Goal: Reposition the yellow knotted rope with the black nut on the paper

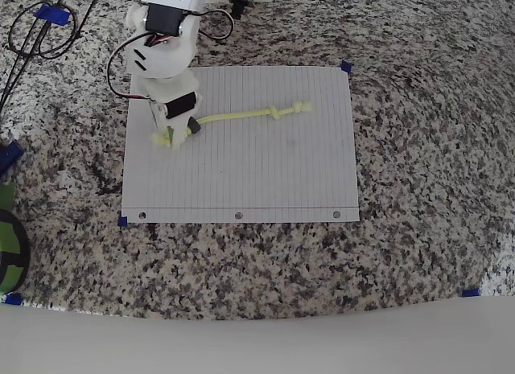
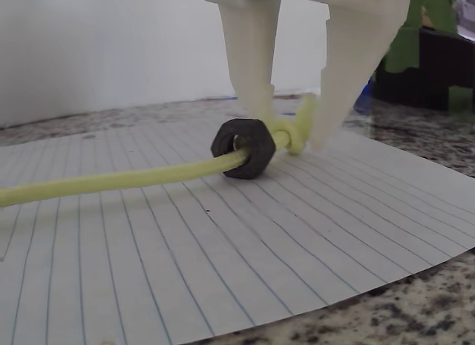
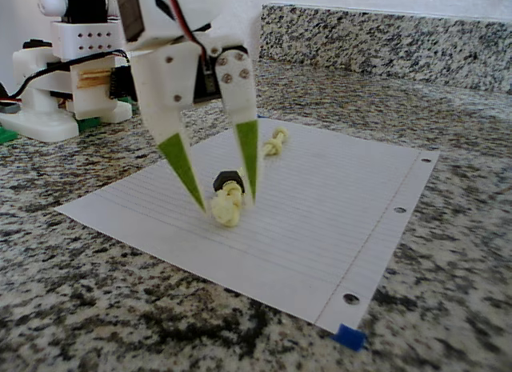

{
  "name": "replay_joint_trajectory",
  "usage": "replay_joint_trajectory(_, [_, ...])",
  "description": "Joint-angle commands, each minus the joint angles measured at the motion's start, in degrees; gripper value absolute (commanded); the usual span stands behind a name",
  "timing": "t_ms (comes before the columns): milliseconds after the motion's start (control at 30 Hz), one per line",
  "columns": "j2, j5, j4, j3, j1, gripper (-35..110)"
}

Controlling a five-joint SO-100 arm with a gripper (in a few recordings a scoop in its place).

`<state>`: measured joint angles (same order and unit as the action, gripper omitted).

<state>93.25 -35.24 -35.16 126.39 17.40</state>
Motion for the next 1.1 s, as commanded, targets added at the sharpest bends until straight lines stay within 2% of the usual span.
replay_joint_trajectory(0, [0.0, -0.6, 0.5, -1.8, -0.5, 34])
replay_joint_trajectory(133, [-0.5, -0.8, 0.7, -1.8, -0.5, 27])
replay_joint_trajectory(733, [-0.6, -1.1, 2.1, -1.8, 0.1, 27])
replay_joint_trajectory(767, [-0.7, -1.1, 2.1, -1.8, 0.1, 25])
replay_joint_trajectory(800, [-0.7, -1.1, 2.1, -1.8, 0.1, 17])
replay_joint_trajectory(833, [-0.7, -1.1, 2.1, -1.8, 0.1, 2])
replay_joint_trajectory(1067, [0.4, -1.1, 1.8, -1.7, 0.5, 0])
